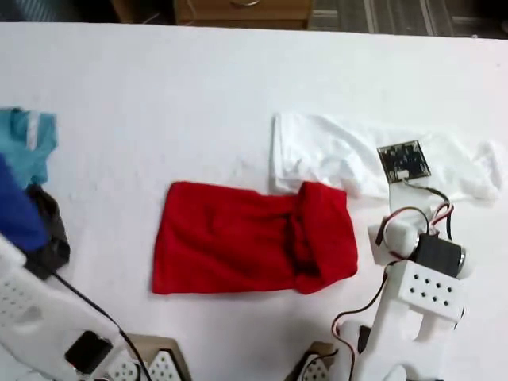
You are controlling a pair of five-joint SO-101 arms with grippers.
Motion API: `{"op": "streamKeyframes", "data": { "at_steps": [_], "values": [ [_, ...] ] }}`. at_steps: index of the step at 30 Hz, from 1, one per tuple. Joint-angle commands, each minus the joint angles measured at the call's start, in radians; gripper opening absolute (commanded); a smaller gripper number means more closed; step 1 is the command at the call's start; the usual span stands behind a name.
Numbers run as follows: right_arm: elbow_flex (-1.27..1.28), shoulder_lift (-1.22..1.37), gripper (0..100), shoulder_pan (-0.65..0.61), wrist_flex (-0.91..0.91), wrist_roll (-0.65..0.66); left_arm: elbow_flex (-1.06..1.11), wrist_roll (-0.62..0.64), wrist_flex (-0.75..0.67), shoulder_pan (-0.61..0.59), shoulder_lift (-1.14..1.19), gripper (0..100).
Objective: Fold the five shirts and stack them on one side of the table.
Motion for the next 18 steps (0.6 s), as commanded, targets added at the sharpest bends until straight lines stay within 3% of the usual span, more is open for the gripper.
{"op": "streamKeyframes", "data": {
  "at_steps": [1,6,9,12,18],
  "values": [
    [-0.006,-0.002,20.9,0.008,-0.007,0.003,-0.008,-0.006,-0.034,-0.101,-0.011,3],
    [-0.006,-0.002,20.9,0.010,-0.005,0.003,-0.004,-0.048,-0.005,-0.114,0.095,4],
    [-0.006,-0.002,20.9,0.010,-0.005,0.003,-0.012,-0.114,0.057,-0.054,0.164,15],
    [0.006,-0.004,20.9,0.010,-0.005,0.003,-0.041,-0.031,0.064,-0.015,0.184,26],
    [0.072,-0.004,20.9,0.013,0.012,0.009,-0.257,0.020,0.068,-0.002,0.132,27]
  ]
}}
